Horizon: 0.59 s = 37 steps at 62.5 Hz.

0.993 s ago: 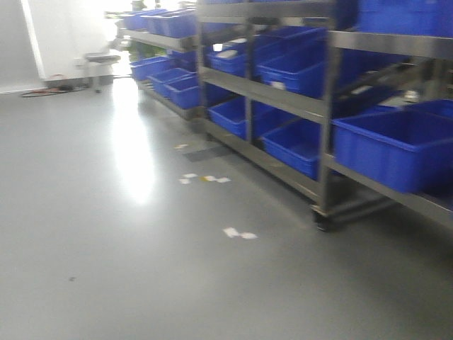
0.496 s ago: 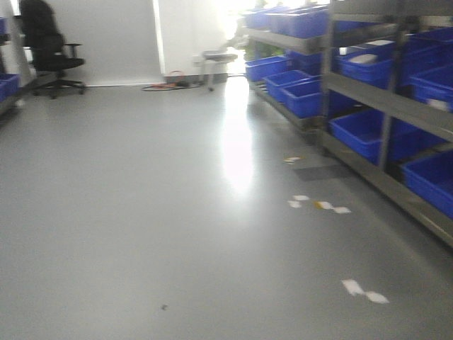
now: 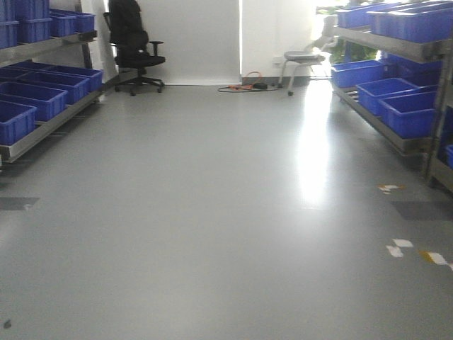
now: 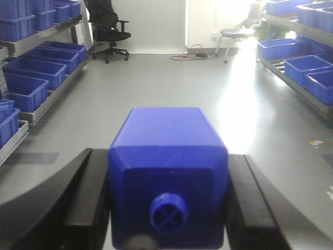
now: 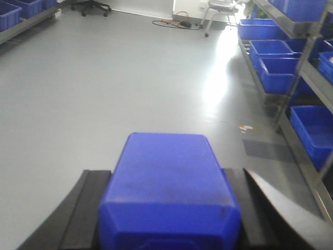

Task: Pick and sort blue part to right shelf
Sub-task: 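Drive the base up to the shelf of empty blue bins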

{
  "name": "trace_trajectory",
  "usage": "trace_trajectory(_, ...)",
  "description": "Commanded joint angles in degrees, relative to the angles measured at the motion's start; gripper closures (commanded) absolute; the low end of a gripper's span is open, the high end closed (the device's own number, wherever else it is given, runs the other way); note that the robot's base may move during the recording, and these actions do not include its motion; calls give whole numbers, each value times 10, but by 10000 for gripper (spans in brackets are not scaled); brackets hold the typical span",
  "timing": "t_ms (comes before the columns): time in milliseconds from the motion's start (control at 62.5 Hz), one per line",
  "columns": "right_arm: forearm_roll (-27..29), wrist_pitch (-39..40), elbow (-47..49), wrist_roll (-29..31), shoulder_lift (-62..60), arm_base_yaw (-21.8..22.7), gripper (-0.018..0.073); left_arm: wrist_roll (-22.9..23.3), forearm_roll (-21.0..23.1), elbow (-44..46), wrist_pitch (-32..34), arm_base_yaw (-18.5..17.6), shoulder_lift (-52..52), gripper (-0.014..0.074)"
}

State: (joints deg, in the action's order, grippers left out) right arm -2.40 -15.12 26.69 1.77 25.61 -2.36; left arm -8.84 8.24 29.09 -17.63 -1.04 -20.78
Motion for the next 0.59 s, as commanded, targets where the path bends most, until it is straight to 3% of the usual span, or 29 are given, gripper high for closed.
trace_trajectory(0,-5,52,17,5,3,3,133,5,3,17,53,0,-9,188)
trace_trajectory(576,-5,52,17,5,3,3,133,5,3,17,53,0,-9,188)
